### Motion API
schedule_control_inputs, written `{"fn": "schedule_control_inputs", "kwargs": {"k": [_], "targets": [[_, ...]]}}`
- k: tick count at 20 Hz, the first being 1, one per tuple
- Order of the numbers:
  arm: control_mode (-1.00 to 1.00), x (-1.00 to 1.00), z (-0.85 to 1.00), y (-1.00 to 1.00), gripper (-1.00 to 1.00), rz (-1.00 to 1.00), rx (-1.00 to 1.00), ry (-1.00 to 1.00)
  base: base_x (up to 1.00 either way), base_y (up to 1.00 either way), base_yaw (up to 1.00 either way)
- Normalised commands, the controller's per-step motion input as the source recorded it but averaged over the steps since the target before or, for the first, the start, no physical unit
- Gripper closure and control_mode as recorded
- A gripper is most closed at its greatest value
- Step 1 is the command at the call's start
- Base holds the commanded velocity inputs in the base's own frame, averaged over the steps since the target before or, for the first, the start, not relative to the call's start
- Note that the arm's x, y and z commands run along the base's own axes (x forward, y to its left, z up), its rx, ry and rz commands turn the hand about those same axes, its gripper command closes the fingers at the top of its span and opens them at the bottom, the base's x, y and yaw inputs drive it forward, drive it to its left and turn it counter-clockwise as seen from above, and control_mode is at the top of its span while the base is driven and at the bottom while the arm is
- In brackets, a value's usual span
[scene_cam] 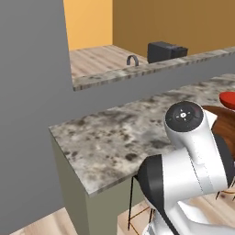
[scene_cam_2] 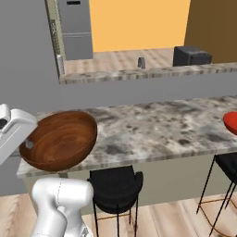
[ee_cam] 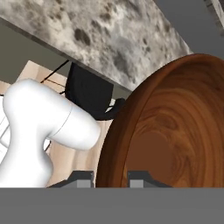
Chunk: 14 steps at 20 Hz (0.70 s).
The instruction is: Pick up the bowls from the cabinet and place each bowl in front of a stool on the dining counter.
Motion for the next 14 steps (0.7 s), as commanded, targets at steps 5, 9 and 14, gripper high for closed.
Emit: {"fn": "schedule_control_inputs", "kwargs": {"k": [5, 9, 14], "targets": [[-1.0, 0.06, 0.0, 0.0, 1.0, 0.0, 0.0, 0.01, 0.31, 0.0, 0.0], [-1.0, 0.58, 0.0, 0.0, 1.0, 0.0, 0.01, 0.03, 0.0, 0.0, 0.0], [-1.0, 0.96, -0.06, 0.0, 1.0, 0.09, 0.16, 0.01, 0.0, 0.0, 0.0]]}}
